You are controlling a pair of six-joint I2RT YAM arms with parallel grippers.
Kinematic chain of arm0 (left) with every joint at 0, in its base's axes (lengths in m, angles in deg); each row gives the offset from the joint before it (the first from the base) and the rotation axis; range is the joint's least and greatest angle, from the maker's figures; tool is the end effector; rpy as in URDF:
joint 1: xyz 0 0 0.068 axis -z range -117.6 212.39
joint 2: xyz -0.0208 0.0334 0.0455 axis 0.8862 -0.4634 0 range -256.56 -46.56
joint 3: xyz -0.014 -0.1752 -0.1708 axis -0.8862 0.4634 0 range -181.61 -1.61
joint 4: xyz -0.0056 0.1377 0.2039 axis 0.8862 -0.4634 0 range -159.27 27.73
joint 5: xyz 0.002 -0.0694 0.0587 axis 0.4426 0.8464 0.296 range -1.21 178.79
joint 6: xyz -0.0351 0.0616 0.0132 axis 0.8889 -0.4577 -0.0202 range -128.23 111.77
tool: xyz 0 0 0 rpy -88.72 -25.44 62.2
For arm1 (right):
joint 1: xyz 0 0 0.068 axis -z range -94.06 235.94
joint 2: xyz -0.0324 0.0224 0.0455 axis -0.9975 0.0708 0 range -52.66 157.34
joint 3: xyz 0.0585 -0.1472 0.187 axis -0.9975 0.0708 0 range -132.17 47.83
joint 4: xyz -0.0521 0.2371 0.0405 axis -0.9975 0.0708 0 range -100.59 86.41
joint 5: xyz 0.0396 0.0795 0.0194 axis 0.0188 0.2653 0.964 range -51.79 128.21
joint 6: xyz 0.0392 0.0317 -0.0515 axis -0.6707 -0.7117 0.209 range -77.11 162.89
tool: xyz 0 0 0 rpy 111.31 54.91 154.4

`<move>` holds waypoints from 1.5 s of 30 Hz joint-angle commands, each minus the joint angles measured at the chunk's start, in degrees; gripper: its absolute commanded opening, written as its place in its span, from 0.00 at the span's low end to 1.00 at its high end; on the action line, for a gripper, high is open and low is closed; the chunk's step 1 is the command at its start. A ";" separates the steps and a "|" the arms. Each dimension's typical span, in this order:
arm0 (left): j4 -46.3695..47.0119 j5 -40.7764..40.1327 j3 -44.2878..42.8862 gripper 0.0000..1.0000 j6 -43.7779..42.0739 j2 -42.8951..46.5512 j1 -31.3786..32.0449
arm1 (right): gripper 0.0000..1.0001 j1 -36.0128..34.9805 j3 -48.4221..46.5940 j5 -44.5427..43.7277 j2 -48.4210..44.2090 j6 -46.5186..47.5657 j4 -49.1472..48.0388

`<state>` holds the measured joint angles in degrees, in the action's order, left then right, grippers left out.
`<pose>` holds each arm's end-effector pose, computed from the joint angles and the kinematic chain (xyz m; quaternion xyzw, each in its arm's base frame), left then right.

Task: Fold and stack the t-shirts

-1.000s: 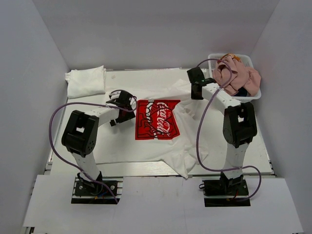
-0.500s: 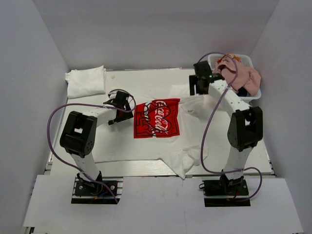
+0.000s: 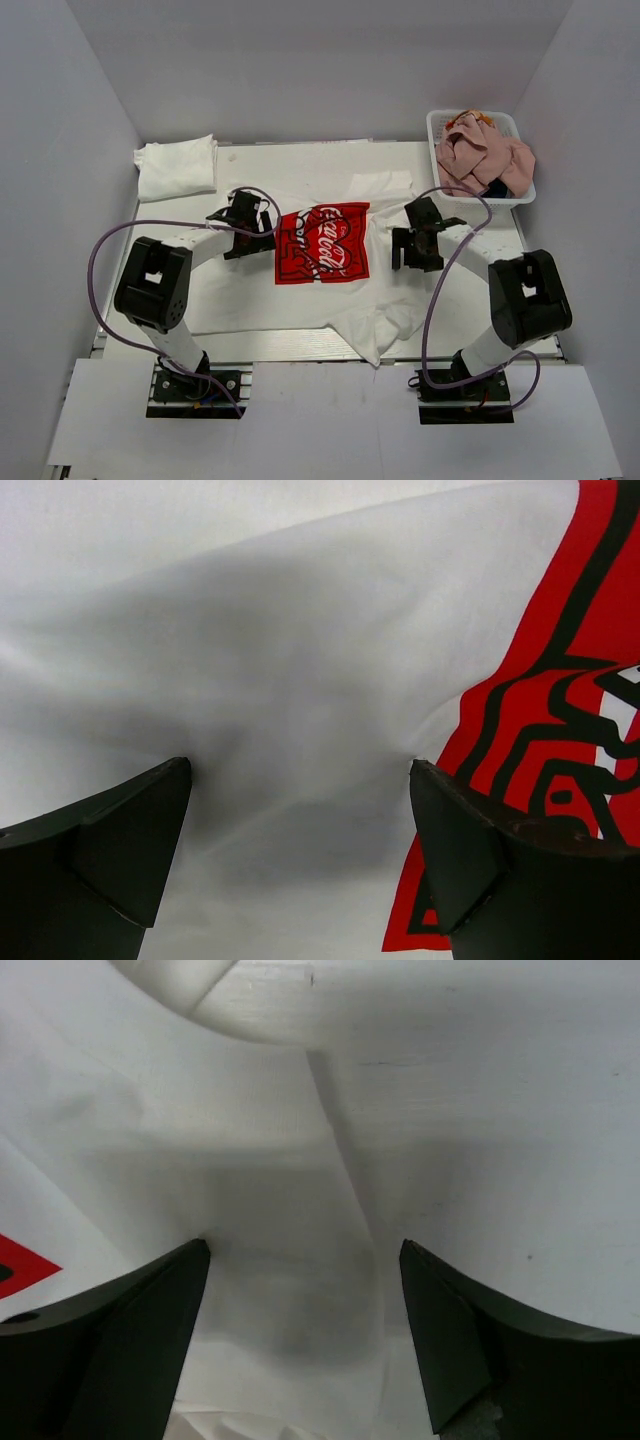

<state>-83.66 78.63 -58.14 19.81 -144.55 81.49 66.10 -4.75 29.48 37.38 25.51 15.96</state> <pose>0.3098 -0.0961 0.1219 -0.0962 0.9637 -0.0146 0.2487 0.2818 0.0921 0.1378 -0.0037 0.9717 0.0012 0.2362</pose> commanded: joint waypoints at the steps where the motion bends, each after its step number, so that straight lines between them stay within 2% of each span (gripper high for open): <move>1: 0.21 2.68 2.04 1.00 0.27 1.84 0.24 | 0.76 0.32 0.98 2.67 1.80 -2.04 -5.89; 2: 0.21 2.68 2.74 1.00 0.79 1.84 0.24 | 0.69 0.24 1.59 2.93 2.15 -1.95 -6.76; 3: 0.21 2.68 3.35 1.00 0.80 1.84 0.24 | 0.57 0.32 2.12 2.84 2.51 -3.43 -6.77; 4: 0.21 2.68 3.36 1.00 0.80 1.84 0.24 | 0.22 0.85 2.48 2.50 2.25 -5.10 -6.94; 6: 0.21 2.68 3.36 1.00 1.85 1.84 0.24 | 0.00 1.11 2.74 1.97 0.32 -6.42 -5.02; 11: 0.91 2.68 4.68 1.00 2.38 3.68 0.24 | 0.00 1.38 2.92 -1.55 -14.60 -9.06 7.88; 13: 0.91 2.68 5.29 1.00 2.38 4.39 0.24 | 0.00 1.47 2.57 0.54 -18.47 -10.47 17.26; 16: 1.44 2.07 6.00 1.00 2.38 4.91 0.24 | 0.00 1.47 4.58 2.83 -24.55 -15.12 24.68; 17: 0.83 2.07 6.00 1.00 2.38 4.92 0.24 | 0.05 1.55 5.37 2.93 -25.61 -18.18 25.48; 19: 0.21 1.54 6.00 1.00 2.38 4.92 0.24 | 0.23 1.74 8.52 3.19 -27.81 -19.61 27.42; 21: 0.21 1.54 5.47 1.00 1.86 5.45 0.24 | 0.47 1.99 9.94 1.53 -27.55 -21.90 27.77; 25: -1.55 1.54 3.54 1.00 1.32 6.58 0.24 | 0.69 2.08 6.28 -3.30 -23.61 -20.24 25.23; 26: -1.55 1.54 3.01 1.00 0.63 6.59 0.24 | 0.78 1.99 3.30 -3.74 -21.94 -18.58 24.70; 29: -2.69 0.92 0.20 1.00 -0.17 7.12 0.24 | 0.90 1.99 -3.75 -4.80 -16.50 -15.93 20.05; 33: -3.31 -0.22 -4.89 1.00 -1.40 5.89 0.24 | 0.90 1.90 -11.13 -3.84 -10.69 -11.36 13.37; 36: -3.84 -0.22 -8.94 1.00 -2.89 1.94 -0.55 | 0.90 1.82 -17.89 -4.37 -0.86 -9.16 10.55; 39: -5.41 -3.64 -14.20 1.00 -4.13 -4.10 -1.07 | 0.90 1.90 -22.20 -4.10 7.59 -6.00 8.18; 45: -7.53 -6.46 -24.05 1.00 -4.74 -14.14 -1.69 | 0.90 2.61 -32.30 -6.38 20.78 -4.68 10.45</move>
<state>-88.62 74.66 -78.89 16.15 -156.27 80.44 67.96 -31.24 25.33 55.52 18.49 25.64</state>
